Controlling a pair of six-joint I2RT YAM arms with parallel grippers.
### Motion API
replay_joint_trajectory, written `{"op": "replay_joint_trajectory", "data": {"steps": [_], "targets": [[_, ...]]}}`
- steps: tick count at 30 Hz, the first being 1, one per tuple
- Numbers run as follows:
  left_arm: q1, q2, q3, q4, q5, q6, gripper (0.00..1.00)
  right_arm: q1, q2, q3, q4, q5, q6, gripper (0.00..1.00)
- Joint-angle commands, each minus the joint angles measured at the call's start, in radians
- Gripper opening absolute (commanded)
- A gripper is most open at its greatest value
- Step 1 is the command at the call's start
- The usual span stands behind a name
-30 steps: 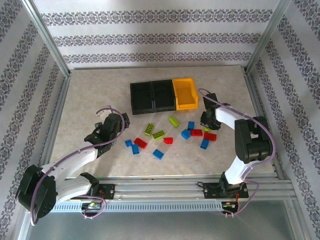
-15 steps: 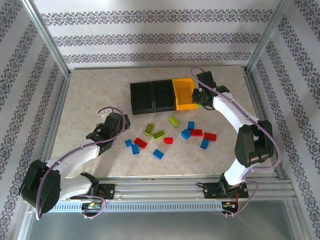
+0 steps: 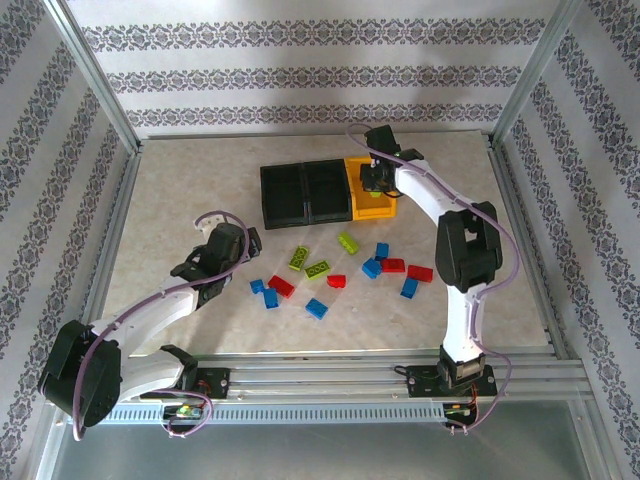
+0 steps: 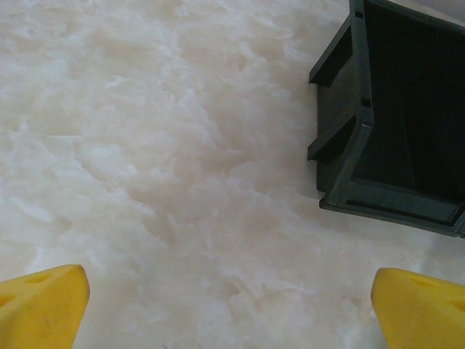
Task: Sort the legos into containers by color
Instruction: Place the lego in the container.
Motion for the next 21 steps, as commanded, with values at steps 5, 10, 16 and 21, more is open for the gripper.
{"op": "replay_joint_trajectory", "data": {"steps": [5,10,16,21], "targets": [[0.018,-0.016,0.025,-0.049,0.012,0.001,1.0,0.017,0.094,0.079,-0.024,0.014,-0.075,0.25],[0.024,-0.019,0.027,-0.059,0.016,0.002,1.0,0.019,0.122,0.088,-0.023,0.013,-0.078,0.36],[0.031,-0.02,0.034,-0.073,0.02,0.005,1.0,0.022,0.117,0.096,-0.038,0.014,-0.081,0.47],[0.039,-0.024,0.034,-0.075,0.025,0.005,1.0,0.029,0.068,0.094,-0.058,0.03,-0.089,0.51]]}}
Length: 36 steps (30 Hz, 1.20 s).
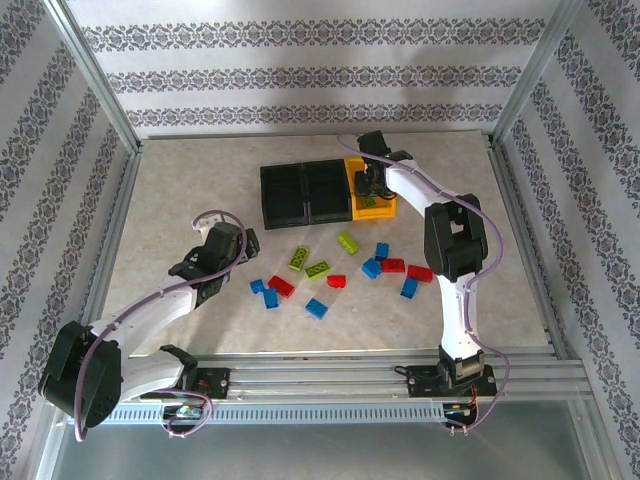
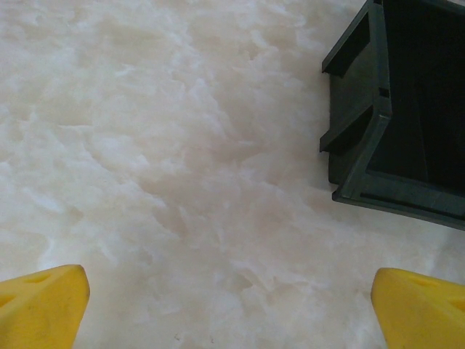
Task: Sort the legos into containers by color
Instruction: Place the lego in the container, then pick up the lego from the center of the table.
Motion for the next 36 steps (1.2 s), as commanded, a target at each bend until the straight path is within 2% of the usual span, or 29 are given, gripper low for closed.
{"op": "replay_joint_trajectory", "data": {"steps": [1,7,12,22,28,36], "targets": [[0.017,-0.022,0.029,-0.038,0.003,0.006,1.0,0.019,-0.064,0.018,-0.031,0.024,-0.018,0.52],[0.025,-0.014,0.031,-0.026,0.016,0.005,1.0,0.032,-0.164,-0.037,-0.033,0.026,-0.005,0.6],[0.031,0.003,0.04,-0.02,0.035,0.004,1.0,0.064,-0.259,-0.131,-0.033,0.039,0.002,0.62],[0.04,0.051,0.052,0.013,0.077,-0.007,1.0,0.202,-0.413,-0.377,-0.012,0.058,0.076,0.66],[0.043,0.066,0.049,0.018,0.094,-0.021,1.0,0.27,-0.417,-0.458,0.001,0.058,0.111,0.69],[0.05,0.061,0.036,0.017,0.104,-0.033,1.0,0.278,-0.324,-0.453,0.003,0.045,0.11,0.69]]}}
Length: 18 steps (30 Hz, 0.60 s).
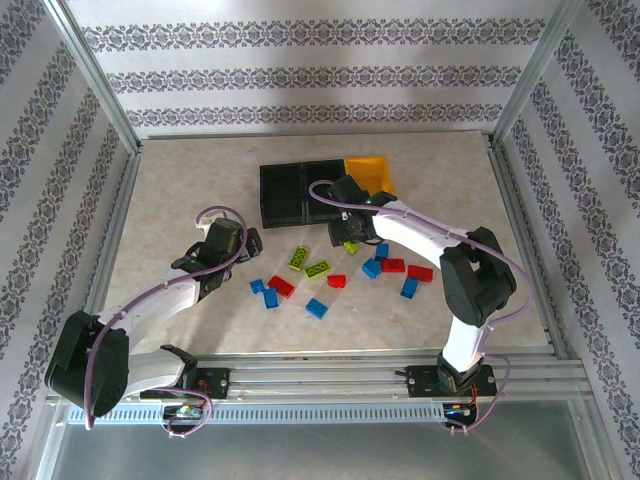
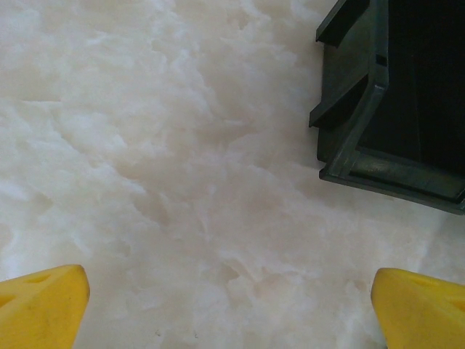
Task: Sort the legos into containers by color
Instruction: Pick up the lego from the center of the table.
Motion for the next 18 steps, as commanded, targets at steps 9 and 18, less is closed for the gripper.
{"op": "replay_joint_trajectory", "data": {"steps": [9,18], "targets": [[0.028,-0.014,-0.003,0.014,0.008,-0.028,1.0,-0.004,0.151,0.057,0.008,0.008,-0.006,0.68],[0.035,-0.025,-0.013,0.014,0.013,-0.031,1.0,-0.006,0.212,0.056,0.028,-0.002,-0.003,0.59]]}}
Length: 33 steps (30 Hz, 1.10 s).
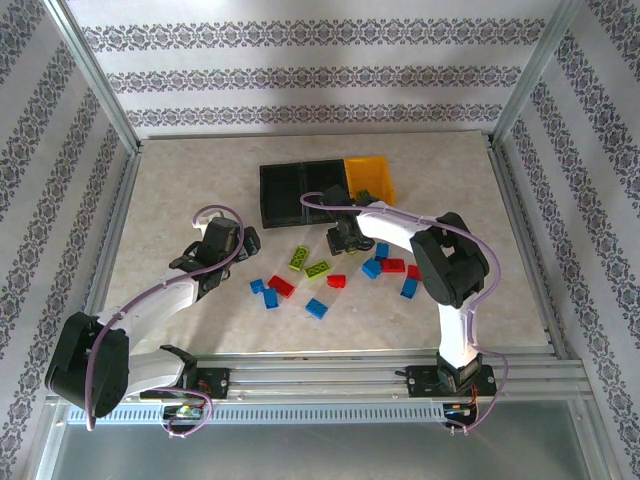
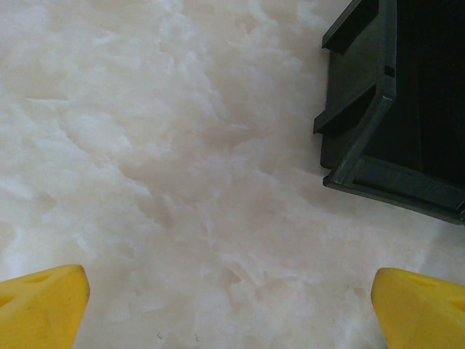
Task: Sort the legos into containers by color
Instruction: Pick up the lego from the center of the table, then place the lego in the container.
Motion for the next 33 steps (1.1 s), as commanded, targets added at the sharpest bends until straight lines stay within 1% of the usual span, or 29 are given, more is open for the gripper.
{"op": "replay_joint_trajectory", "data": {"steps": [1,5,12,15,21,23,26,33], "targets": [[0.017,-0.021,-0.014,0.013,0.005,-0.014,1.0,-0.005,0.029,0.021,0.004,-0.001,0.006,0.59],[0.019,-0.026,-0.018,0.013,0.007,-0.017,1.0,-0.005,0.036,0.014,0.009,-0.002,0.007,0.54],[0.024,-0.023,-0.019,0.019,0.013,-0.02,1.0,-0.004,0.029,0.013,0.011,-0.013,0.011,0.36],[0.025,-0.022,-0.019,0.019,0.016,-0.021,1.0,-0.002,0.01,0.006,0.012,-0.009,0.014,0.31],[0.028,-0.021,-0.021,0.021,0.017,-0.021,1.0,-0.002,-0.054,-0.01,0.011,0.018,0.016,0.23],[0.028,-0.021,-0.02,0.021,0.019,-0.023,1.0,-0.002,-0.08,-0.013,0.011,0.03,0.016,0.19],[0.029,-0.021,-0.022,0.024,0.022,-0.024,0.99,-0.004,-0.121,-0.015,0.013,0.058,0.007,0.16],[0.036,-0.019,-0.023,0.029,0.03,-0.025,1.0,-0.039,-0.201,0.016,0.015,0.121,-0.03,0.14]]}}
